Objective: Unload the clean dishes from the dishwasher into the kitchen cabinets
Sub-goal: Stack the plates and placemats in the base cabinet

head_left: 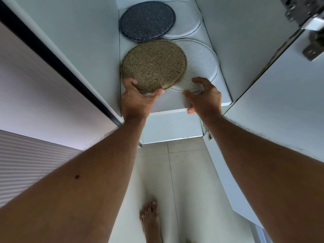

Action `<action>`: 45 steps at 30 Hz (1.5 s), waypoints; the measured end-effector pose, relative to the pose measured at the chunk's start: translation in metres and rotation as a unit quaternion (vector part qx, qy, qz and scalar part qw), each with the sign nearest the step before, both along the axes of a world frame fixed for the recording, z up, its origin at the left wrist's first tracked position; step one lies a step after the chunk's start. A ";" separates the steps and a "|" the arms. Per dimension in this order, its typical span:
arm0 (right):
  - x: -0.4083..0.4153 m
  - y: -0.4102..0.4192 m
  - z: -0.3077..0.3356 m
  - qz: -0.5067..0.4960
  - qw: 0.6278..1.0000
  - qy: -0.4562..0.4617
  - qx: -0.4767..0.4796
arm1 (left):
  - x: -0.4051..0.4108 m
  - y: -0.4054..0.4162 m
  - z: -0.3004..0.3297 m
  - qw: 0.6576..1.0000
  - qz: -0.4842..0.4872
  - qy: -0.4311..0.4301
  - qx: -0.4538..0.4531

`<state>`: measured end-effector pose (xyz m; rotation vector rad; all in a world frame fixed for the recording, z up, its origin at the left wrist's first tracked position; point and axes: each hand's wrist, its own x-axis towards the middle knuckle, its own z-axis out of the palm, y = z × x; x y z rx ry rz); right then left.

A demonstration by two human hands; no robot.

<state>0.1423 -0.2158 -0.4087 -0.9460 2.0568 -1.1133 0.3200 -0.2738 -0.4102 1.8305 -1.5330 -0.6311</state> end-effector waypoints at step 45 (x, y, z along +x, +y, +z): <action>0.101 0.266 0.467 -0.008 1.000 0.009 -0.013 | 0.088 0.267 0.454 0.960 -0.277 -0.002 -0.039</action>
